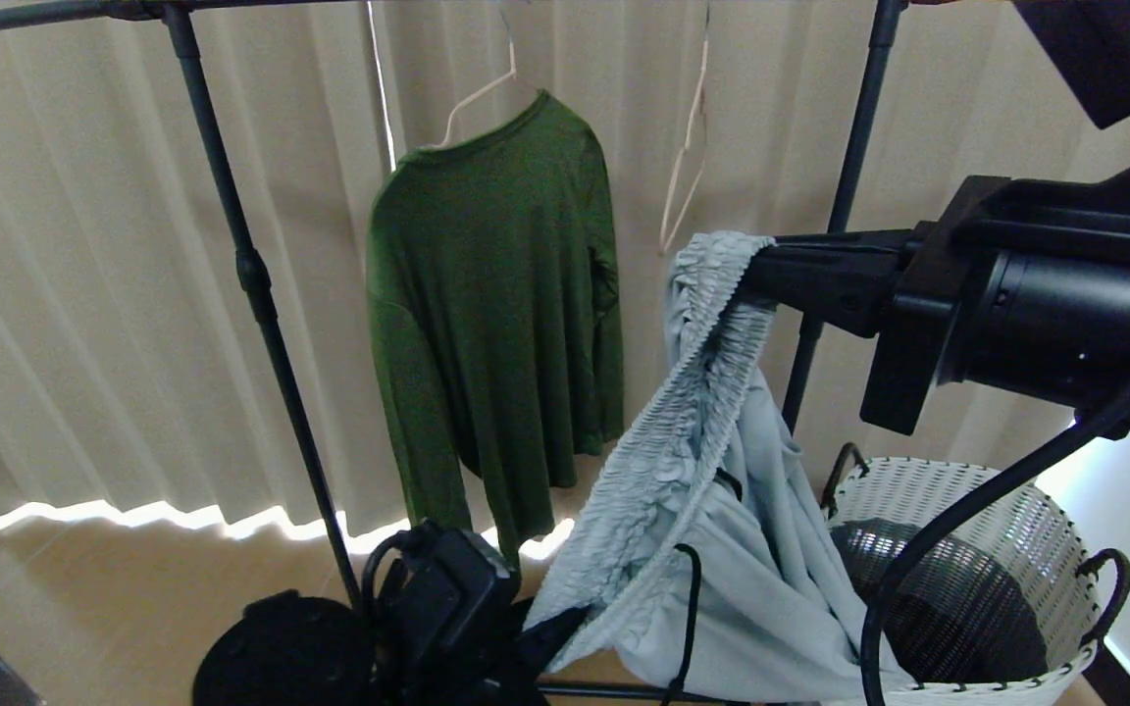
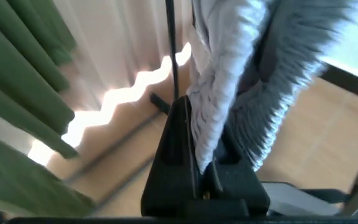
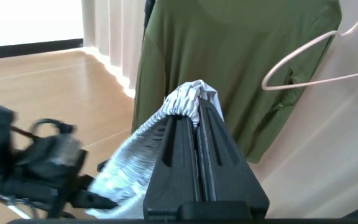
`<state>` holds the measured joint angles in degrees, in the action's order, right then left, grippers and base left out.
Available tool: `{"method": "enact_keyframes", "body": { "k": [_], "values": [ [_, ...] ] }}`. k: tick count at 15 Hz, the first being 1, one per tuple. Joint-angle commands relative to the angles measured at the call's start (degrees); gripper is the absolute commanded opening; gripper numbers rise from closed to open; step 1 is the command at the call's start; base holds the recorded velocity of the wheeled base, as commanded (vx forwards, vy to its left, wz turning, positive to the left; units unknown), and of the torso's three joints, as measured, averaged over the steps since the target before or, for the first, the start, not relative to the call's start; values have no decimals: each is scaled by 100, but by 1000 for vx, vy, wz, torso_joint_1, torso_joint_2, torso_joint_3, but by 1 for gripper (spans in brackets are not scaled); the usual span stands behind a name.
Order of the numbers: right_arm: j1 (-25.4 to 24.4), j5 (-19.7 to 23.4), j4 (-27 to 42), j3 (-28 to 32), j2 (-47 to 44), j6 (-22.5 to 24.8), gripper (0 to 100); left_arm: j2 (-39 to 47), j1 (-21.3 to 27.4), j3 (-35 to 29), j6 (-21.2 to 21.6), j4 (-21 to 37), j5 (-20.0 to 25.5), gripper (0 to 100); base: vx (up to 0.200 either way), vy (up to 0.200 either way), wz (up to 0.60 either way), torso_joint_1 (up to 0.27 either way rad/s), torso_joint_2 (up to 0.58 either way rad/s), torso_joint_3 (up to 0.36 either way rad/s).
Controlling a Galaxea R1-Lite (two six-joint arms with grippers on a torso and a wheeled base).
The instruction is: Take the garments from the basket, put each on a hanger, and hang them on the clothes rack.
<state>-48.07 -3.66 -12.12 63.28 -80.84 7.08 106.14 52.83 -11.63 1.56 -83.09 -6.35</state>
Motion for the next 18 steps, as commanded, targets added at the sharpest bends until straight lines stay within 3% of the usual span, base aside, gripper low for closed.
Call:
{"method": "enact_keyframes", "body": {
  "k": [1,4,8,11,15,16,17,18],
  "values": [
    [26,-3,-10,0,-81,4,0,-6,-10,767,319,-691,-33,0,0,0,0,0,0,0],
    [34,-3,-10,-9,-134,4,0,-410,-423,1163,442,-691,20,0,0,0,0,0,0,0],
    [43,-3,-19,26,-266,4,0,-1166,-1328,1163,758,-691,29,0,0,0,0,0,0,0],
    [43,-3,-291,79,-354,12,0,-1693,-1829,811,1039,-682,29,0,0,0,0,0,0,0],
    [87,-21,-335,70,-319,12,0,-3267,-1996,-762,978,2675,29,0,0,0,0,0,0,0],
    [157,-21,-335,79,-292,21,0,-3662,-1988,-1289,881,3774,37,0,0,0,0,0,0,0],
    [298,-47,-344,70,-231,12,0,-4093,-1988,-2230,661,5303,108,0,0,0,0,0,0,0],
    [377,-39,-344,62,-196,12,0,-4295,-1979,-2634,503,5927,266,0,0,0,0,0,0,0]
  ]
}}
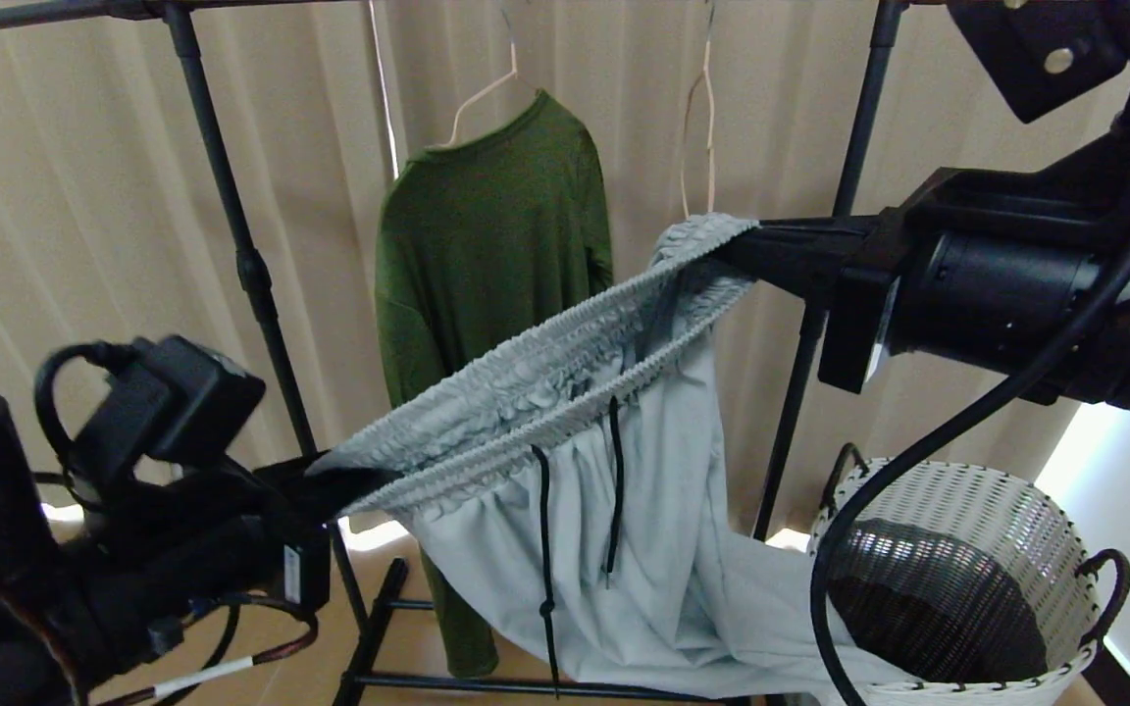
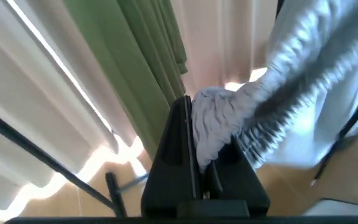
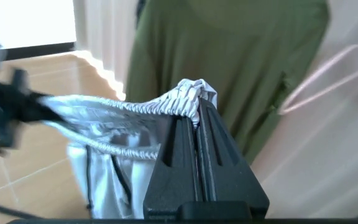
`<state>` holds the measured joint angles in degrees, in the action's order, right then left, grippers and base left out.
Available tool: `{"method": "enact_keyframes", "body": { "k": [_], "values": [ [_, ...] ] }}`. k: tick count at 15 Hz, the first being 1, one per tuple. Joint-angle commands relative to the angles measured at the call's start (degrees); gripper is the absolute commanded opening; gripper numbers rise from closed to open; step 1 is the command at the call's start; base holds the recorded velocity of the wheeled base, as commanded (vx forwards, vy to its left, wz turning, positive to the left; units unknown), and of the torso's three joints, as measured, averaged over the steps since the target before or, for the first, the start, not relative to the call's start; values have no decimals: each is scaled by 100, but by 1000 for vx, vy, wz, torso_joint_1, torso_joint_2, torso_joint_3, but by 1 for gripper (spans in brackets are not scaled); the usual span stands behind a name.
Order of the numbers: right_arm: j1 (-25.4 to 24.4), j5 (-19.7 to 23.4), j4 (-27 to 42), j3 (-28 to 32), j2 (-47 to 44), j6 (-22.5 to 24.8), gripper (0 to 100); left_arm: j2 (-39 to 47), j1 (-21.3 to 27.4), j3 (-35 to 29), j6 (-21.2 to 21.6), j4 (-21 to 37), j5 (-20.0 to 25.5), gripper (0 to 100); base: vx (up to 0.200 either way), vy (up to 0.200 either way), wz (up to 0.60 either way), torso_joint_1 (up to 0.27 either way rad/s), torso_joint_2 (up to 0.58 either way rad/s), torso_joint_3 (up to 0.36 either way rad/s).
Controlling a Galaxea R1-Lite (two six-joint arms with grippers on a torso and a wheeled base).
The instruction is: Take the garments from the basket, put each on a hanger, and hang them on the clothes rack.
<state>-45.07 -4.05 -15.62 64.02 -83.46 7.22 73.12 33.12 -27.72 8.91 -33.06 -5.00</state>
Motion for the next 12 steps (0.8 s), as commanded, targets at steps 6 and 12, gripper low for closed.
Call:
{"method": "enact_keyframes", "body": {
  "k": [6,12],
  "values": [
    [490,36,-143,-48,102,-10,0,-1810,-148,-972,-680,1539,1256,0,0,0,0,0,0,0],
    [789,36,-381,31,102,-10,0,-957,-1150,-1745,-715,1575,1238,0,0,0,0,0,0,0]
  ]
}}
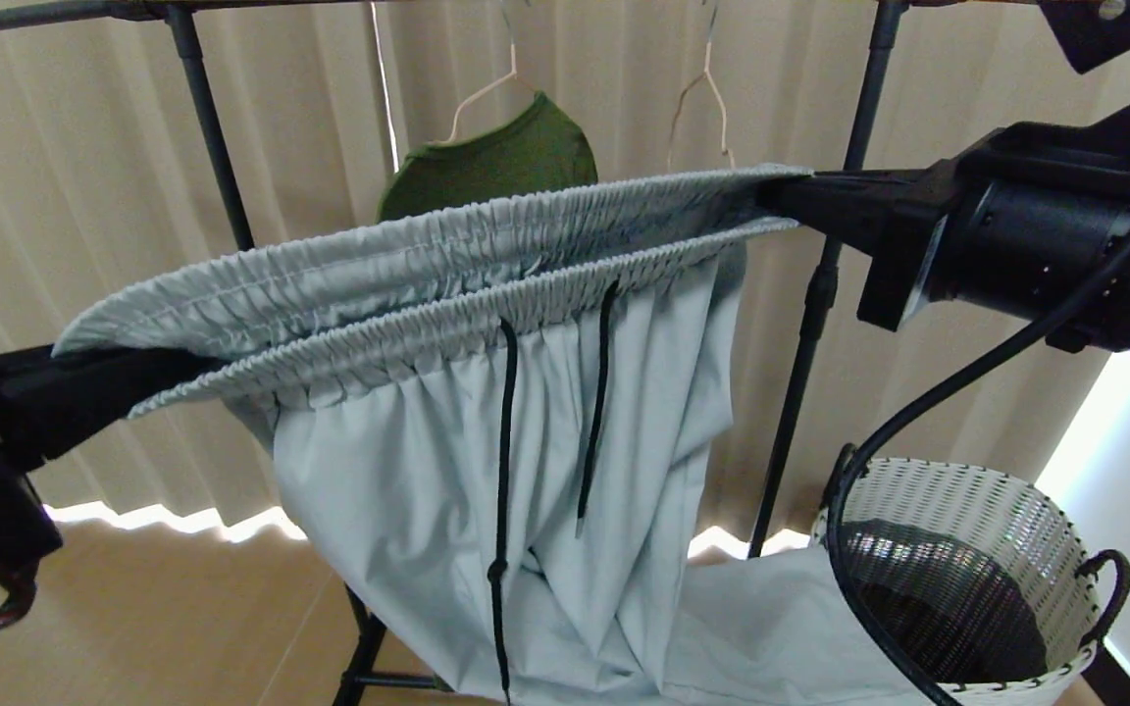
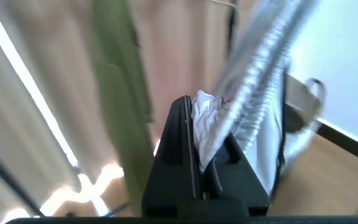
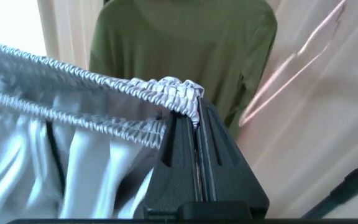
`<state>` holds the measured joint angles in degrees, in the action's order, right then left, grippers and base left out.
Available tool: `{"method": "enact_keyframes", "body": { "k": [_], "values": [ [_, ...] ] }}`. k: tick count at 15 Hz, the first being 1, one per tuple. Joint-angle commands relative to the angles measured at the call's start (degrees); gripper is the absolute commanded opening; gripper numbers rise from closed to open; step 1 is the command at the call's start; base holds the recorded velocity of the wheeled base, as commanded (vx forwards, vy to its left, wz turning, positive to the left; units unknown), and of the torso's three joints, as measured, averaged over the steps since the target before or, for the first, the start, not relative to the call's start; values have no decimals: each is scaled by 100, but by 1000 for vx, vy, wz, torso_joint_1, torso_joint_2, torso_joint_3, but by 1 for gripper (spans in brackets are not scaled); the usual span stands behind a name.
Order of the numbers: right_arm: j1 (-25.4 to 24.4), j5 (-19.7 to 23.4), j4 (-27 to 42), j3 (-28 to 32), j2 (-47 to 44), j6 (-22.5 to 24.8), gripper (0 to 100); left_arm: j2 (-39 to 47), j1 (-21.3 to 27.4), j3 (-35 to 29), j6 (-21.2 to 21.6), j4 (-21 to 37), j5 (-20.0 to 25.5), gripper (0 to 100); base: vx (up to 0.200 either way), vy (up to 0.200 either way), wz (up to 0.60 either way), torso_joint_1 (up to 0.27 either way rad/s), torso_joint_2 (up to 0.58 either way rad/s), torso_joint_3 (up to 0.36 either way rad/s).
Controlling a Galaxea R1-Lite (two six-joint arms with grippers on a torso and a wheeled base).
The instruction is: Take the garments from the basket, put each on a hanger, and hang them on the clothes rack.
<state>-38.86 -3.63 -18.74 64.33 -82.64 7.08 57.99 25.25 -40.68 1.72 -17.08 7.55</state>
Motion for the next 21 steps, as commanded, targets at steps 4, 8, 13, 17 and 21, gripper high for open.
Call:
{"method": "enact_keyframes", "body": {
  "k": [4,8,13,17,21],
  "values": [
    [406,3,-157,-26,143,-5,0,670,-2,-775,39,-24,10,0,0,0,0,0,0,0],
    [670,-6,-157,-87,327,-49,0,1136,121,-1144,57,-15,-16,0,0,0,0,0,0,0],
    [749,-41,-165,-483,433,-67,0,1487,121,-1197,628,-32,-43,0,0,0,0,0,0,0],
    [845,-41,-165,-553,433,-199,0,1443,174,-1153,663,-41,-34,0,0,0,0,0,0,0],
    [854,-59,-165,-711,626,-216,0,1443,472,-784,672,-498,-34,0,0,0,0,0,0,0]
  ]
}}
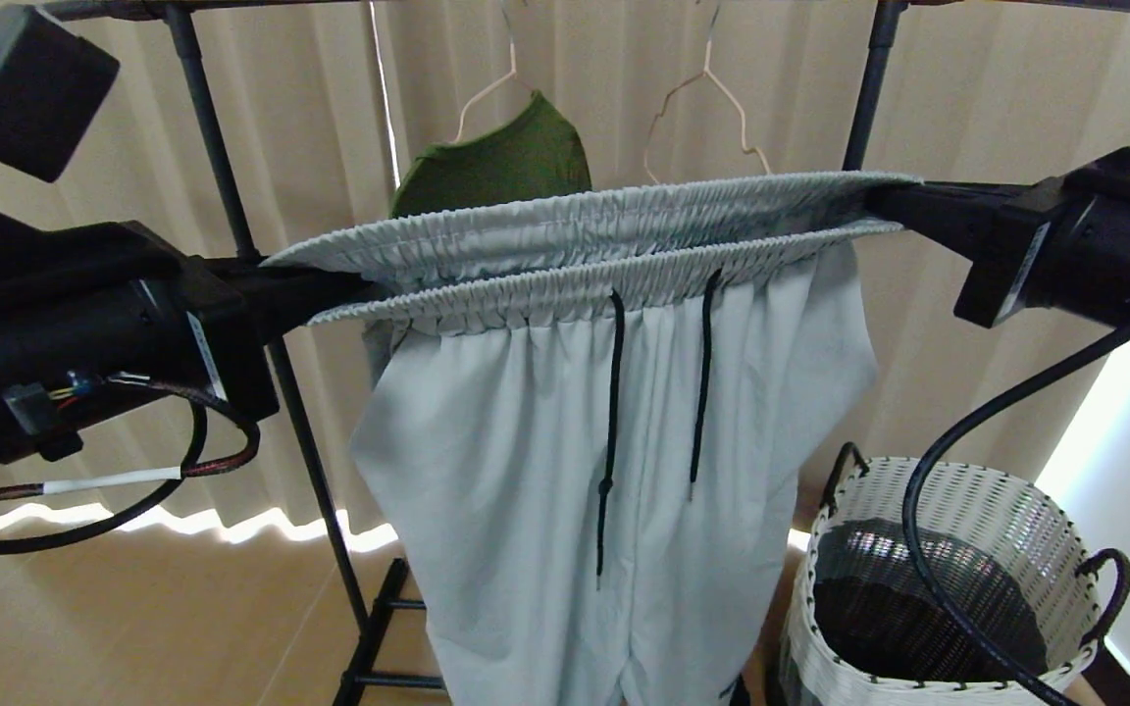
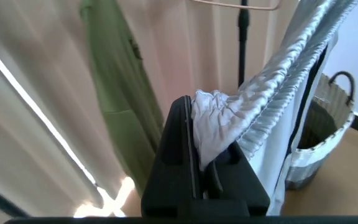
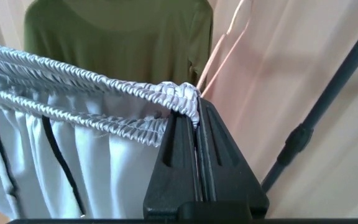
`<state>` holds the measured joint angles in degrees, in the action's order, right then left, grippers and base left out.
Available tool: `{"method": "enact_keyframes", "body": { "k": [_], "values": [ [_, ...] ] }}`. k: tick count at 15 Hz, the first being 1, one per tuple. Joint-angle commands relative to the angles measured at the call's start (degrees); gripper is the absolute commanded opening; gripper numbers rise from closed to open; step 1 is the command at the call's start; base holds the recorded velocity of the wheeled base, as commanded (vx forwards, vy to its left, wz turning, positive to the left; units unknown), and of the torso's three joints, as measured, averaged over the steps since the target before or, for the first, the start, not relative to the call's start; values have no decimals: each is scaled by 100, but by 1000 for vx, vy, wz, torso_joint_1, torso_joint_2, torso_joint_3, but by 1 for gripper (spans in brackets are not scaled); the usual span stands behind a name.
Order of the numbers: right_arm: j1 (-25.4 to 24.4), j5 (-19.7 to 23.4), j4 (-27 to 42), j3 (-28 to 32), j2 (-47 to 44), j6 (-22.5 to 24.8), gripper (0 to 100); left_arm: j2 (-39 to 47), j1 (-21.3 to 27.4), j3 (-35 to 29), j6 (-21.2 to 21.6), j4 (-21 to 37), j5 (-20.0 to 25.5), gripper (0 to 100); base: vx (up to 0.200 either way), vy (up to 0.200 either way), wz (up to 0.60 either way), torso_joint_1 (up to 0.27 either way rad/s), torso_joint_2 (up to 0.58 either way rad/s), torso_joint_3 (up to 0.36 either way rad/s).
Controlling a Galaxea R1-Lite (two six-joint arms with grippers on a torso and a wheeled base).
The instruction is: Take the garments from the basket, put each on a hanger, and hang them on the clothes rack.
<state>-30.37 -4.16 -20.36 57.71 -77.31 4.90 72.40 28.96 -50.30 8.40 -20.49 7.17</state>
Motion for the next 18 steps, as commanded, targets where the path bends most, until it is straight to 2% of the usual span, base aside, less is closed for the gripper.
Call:
{"method": "enact_keyframes", "body": {
  "k": [1,2,5,8,12,14,18],
  "values": [
    [57,-6,-3,-102,164,11,0,11,127,372,-5,-526,4,0,0,0,0,0,0,0],
    [127,-6,-3,-190,234,11,0,37,127,565,4,-834,13,0,0,0,0,0,0,0],
    [136,38,32,-427,595,20,0,81,101,609,48,-930,13,0,0,0,0,0,0,0],
    [57,64,85,-796,1034,20,0,697,101,55,48,-948,4,0,0,0,0,0,0,0],
    [-417,82,76,-1104,1245,20,0,1329,65,-516,21,-948,-5,0,0,0,0,0,0,0],
    [-620,82,67,-1183,1245,11,0,1567,48,-709,21,-948,-5,0,0,0,0,0,0,0],
    [-593,117,32,-1130,1078,20,0,1540,-40,-665,21,-948,-5,0,0,0,0,0,0,0]
  ]
}}
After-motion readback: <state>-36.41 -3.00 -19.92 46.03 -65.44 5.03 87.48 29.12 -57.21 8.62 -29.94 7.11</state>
